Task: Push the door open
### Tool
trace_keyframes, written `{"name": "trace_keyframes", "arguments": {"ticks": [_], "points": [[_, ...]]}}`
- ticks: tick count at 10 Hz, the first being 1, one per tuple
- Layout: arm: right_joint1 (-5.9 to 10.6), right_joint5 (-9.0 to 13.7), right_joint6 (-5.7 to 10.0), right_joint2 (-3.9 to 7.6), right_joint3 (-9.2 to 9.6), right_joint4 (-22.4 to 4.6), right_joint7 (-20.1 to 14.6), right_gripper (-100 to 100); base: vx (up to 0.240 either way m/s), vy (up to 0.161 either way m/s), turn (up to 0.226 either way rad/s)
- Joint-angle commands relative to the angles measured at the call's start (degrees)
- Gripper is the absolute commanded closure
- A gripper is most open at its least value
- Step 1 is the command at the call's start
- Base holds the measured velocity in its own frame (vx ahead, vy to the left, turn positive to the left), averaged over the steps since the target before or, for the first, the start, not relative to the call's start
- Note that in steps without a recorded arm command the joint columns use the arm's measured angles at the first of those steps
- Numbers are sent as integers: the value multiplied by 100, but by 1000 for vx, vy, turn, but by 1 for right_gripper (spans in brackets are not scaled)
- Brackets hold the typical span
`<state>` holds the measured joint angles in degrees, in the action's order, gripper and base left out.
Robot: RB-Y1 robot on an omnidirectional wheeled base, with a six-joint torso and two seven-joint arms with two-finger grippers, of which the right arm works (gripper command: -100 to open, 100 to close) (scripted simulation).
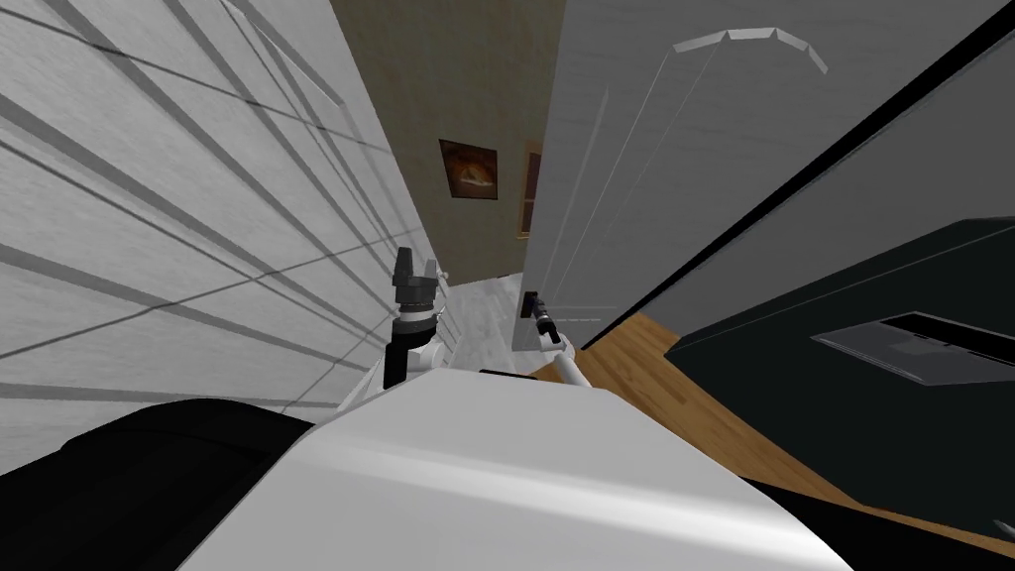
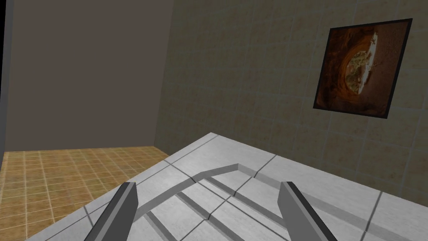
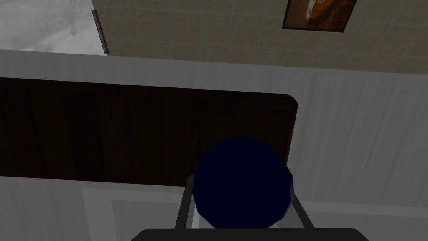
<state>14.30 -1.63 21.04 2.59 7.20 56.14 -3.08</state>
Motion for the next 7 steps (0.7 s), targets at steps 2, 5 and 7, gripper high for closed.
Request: {"name": "trace_keyframes", "arguments": {"ticks": [2, 5, 7], "points": [[-31, 6, -36, 101, -7, 68, -48, -100, 47, 10, -210], [-39, 29, -80, 72, -8, 109, -66, -100, -227, 45, -17], [-45, 48, -116, 8, -9, 141, -82, -100, -219, 62, -38]]}}
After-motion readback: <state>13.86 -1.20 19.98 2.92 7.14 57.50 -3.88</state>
